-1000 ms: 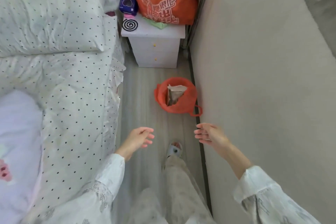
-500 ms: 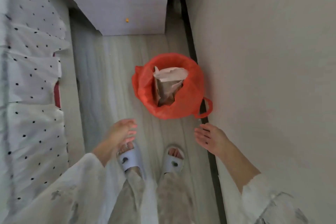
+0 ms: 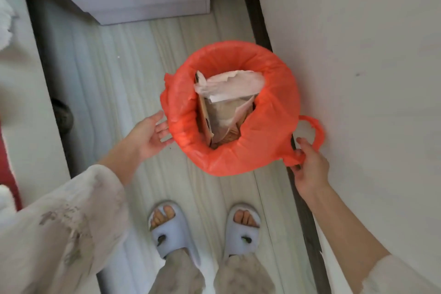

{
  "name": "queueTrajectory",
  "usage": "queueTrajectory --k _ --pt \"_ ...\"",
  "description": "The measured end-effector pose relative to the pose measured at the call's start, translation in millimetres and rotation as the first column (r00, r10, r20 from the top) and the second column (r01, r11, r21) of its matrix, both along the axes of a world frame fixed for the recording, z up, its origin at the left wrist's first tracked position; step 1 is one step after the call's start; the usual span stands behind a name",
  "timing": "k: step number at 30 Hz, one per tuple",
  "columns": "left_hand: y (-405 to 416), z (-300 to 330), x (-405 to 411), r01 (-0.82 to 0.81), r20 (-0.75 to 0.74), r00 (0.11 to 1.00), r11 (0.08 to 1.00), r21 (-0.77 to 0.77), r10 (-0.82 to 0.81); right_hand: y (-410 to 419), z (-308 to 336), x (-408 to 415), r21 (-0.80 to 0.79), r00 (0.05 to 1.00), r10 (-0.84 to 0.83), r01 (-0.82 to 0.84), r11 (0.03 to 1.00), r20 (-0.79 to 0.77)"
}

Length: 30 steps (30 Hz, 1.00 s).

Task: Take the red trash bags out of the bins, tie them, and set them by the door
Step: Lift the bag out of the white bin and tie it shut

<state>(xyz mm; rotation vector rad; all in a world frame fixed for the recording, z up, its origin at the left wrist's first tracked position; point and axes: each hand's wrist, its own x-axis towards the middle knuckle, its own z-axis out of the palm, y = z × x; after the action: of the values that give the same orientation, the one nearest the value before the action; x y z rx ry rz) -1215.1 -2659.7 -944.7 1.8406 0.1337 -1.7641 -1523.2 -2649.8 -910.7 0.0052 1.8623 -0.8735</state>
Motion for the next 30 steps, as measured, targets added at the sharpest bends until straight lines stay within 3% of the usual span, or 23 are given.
queueTrajectory --k 5,8,10,16,19,21,25,28,30 --pt "-15.6 33.0 7.0 0.160 0.107 0.982 0.985 -0.058 -0.153 -26.0 45.8 16.0 -0.153 0.971 0.135 -0.167 0.974 -0.197" --pt "-18.0 57.8 4.5 0.290 0.187 0.944 0.953 -0.084 -0.270 -39.0 76.0 21.4 -0.227 0.960 0.207 -0.248 0.942 -0.191" --pt "-16.7 76.8 2.4 0.308 0.177 0.942 0.945 -0.110 -0.286 -43.4 96.6 26.7 -0.227 0.940 0.287 -0.325 0.918 -0.186" --pt "-16.7 126.7 0.9 0.306 0.212 0.937 0.946 -0.107 -0.279 -54.0 148.7 35.8 -0.198 0.937 0.344 -0.349 0.916 -0.059" --pt "-8.6 138.0 1.5 0.334 0.292 0.906 0.941 -0.054 -0.305 -52.4 160.8 37.6 -0.114 0.906 0.424 -0.421 0.900 -0.002" --pt "0.4 137.6 3.4 0.420 0.379 0.837 0.907 0.017 -0.395 -45.8 161.8 38.0 -0.008 0.861 0.509 -0.509 0.861 0.013" --pt "21.5 127.1 8.2 0.652 0.537 0.557 0.734 0.189 -0.633 -26.3 153.6 39.3 0.129 0.763 0.645 -0.645 0.753 0.044" --pt "35.0 120.4 9.4 0.649 0.628 0.468 0.724 0.233 -0.622 -16.2 149.0 43.6 0.088 0.794 0.603 -0.608 0.789 0.079" --pt "40.6 118.7 11.6 0.619 0.654 0.486 0.757 0.210 -0.579 -9.8 145.8 45.1 0.042 0.824 0.559 -0.565 0.824 0.092"
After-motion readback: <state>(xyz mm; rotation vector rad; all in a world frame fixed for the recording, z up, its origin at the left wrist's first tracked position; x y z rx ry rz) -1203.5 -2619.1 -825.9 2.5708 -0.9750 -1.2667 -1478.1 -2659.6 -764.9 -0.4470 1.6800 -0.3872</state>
